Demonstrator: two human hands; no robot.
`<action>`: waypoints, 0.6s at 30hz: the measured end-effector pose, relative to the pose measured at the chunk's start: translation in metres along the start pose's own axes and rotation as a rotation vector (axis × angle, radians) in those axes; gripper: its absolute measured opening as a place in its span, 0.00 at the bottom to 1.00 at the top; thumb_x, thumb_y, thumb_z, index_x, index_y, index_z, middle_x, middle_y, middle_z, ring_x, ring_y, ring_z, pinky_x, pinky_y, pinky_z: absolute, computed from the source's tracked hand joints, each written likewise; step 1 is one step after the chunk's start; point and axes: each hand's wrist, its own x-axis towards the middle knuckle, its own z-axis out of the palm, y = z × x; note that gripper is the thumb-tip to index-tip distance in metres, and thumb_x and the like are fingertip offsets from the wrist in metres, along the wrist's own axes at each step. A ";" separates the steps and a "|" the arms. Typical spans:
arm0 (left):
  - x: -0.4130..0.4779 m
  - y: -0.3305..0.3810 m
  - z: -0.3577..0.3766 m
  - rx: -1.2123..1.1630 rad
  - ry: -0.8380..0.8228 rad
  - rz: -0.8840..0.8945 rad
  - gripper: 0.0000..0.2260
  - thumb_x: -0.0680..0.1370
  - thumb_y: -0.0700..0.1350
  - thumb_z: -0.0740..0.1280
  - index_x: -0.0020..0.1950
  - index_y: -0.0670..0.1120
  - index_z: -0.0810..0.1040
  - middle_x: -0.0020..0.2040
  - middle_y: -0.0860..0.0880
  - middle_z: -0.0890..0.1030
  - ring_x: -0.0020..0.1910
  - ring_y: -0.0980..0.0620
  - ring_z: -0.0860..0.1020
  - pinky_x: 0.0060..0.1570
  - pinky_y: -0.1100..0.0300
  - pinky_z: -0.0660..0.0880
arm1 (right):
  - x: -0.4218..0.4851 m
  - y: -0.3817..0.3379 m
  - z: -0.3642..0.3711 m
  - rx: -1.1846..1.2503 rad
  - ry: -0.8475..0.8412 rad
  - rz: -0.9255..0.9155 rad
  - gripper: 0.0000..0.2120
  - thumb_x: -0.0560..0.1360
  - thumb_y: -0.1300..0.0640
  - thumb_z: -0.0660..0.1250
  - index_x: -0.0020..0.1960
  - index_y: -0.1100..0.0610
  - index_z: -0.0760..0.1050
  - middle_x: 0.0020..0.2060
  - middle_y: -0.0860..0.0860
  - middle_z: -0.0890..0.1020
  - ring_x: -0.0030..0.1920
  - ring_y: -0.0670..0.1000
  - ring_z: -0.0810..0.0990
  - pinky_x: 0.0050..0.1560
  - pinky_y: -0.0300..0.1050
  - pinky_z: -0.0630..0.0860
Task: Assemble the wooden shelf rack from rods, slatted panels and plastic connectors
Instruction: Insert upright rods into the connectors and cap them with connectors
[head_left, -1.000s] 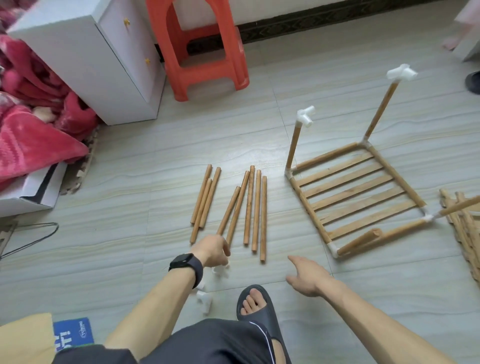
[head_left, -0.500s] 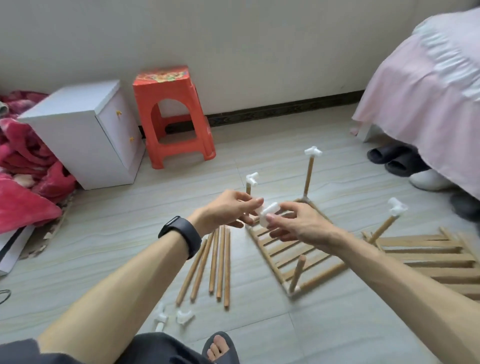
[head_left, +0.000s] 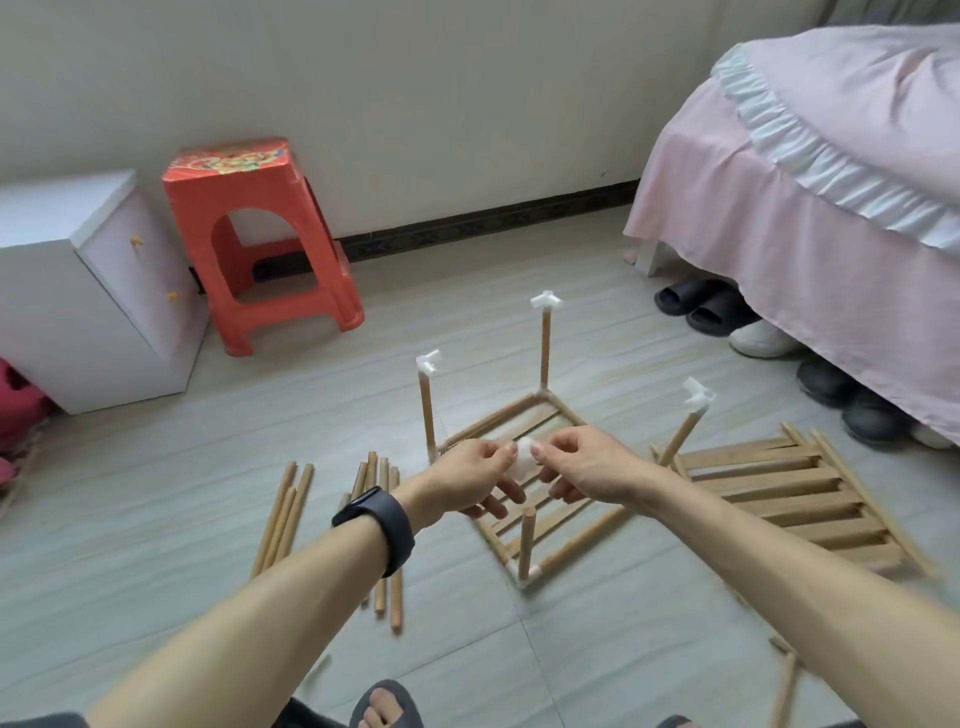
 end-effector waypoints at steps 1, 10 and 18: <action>0.001 -0.003 -0.001 0.068 0.013 -0.002 0.16 0.84 0.59 0.57 0.61 0.49 0.74 0.45 0.53 0.86 0.41 0.51 0.85 0.38 0.61 0.77 | 0.001 0.004 0.000 -0.027 -0.036 0.022 0.13 0.83 0.46 0.63 0.51 0.54 0.79 0.45 0.52 0.83 0.37 0.45 0.83 0.40 0.41 0.81; 0.011 -0.023 -0.005 0.106 -0.059 0.090 0.13 0.81 0.57 0.67 0.61 0.53 0.80 0.47 0.53 0.86 0.43 0.55 0.85 0.42 0.62 0.79 | 0.010 0.016 0.001 0.029 -0.186 0.101 0.16 0.80 0.47 0.69 0.57 0.60 0.80 0.50 0.52 0.86 0.47 0.47 0.86 0.53 0.45 0.83; 0.024 -0.034 0.016 0.024 0.040 -0.031 0.07 0.82 0.48 0.66 0.56 0.45 0.77 0.44 0.52 0.87 0.37 0.57 0.84 0.36 0.64 0.78 | 0.017 0.021 0.023 0.251 -0.017 0.161 0.10 0.80 0.53 0.71 0.59 0.55 0.76 0.48 0.54 0.86 0.44 0.52 0.88 0.44 0.46 0.84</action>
